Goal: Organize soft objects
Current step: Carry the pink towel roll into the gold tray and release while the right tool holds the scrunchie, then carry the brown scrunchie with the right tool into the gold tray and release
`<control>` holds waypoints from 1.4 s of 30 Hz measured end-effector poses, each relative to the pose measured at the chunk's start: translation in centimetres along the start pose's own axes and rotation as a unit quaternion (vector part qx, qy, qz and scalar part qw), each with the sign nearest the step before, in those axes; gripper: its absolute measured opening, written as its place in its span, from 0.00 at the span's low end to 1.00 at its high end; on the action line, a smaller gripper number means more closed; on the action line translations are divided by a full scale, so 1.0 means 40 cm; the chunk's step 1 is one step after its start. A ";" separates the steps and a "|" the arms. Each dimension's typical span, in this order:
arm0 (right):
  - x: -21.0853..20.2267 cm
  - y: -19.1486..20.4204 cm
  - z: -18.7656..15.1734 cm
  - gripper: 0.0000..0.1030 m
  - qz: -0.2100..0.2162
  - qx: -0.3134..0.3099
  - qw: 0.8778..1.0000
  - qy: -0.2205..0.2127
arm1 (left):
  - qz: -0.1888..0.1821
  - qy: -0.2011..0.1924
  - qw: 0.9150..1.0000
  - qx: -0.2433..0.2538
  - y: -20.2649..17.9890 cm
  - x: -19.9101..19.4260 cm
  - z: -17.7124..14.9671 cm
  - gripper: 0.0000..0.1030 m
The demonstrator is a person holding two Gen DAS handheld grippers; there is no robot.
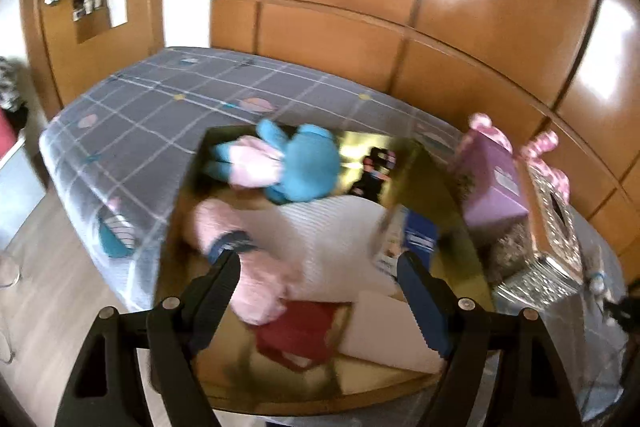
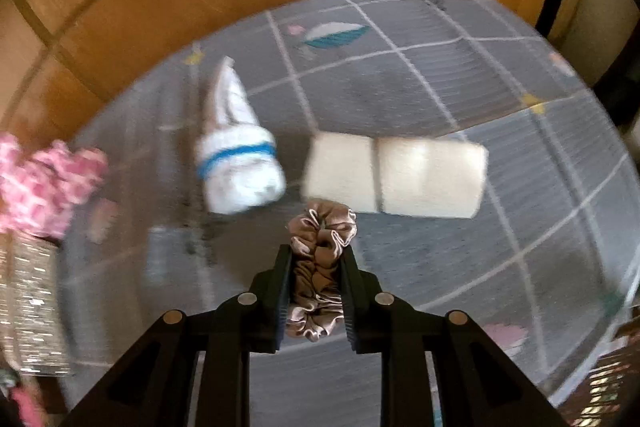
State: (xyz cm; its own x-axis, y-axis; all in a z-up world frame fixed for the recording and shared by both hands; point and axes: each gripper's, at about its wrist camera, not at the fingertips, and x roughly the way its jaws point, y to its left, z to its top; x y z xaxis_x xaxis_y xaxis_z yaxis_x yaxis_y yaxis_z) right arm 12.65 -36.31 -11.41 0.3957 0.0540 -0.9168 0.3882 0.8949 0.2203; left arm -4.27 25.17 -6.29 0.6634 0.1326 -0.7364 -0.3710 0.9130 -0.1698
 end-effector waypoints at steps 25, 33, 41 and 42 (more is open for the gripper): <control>-0.153 0.601 0.174 0.21 0.154 -0.150 0.975 -0.060 | -0.032 0.019 0.998 0.044 -0.080 -0.005 -0.054 0.79; -0.209 0.887 0.103 0.21 0.214 -0.254 0.940 -0.077 | -0.009 0.027 0.999 0.032 -0.047 -0.001 -0.061 0.79; -0.208 1.074 -0.147 0.21 0.286 -0.378 0.880 -0.033 | 0.014 0.020 1.000 0.016 -0.011 -0.005 -0.060 0.79; -0.203 1.085 -0.178 0.21 0.290 -0.389 0.874 -0.025 | 0.016 0.019 1.000 0.015 -0.008 -0.005 -0.059 0.79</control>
State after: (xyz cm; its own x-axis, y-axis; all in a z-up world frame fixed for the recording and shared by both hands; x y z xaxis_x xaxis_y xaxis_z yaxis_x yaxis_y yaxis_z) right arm 20.38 5.25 3.22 0.3818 0.5971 -0.7055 -0.5667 0.7542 0.3317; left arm -5.82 23.95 -7.64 0.6251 0.1482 -0.7663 -0.3723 0.9195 -0.1259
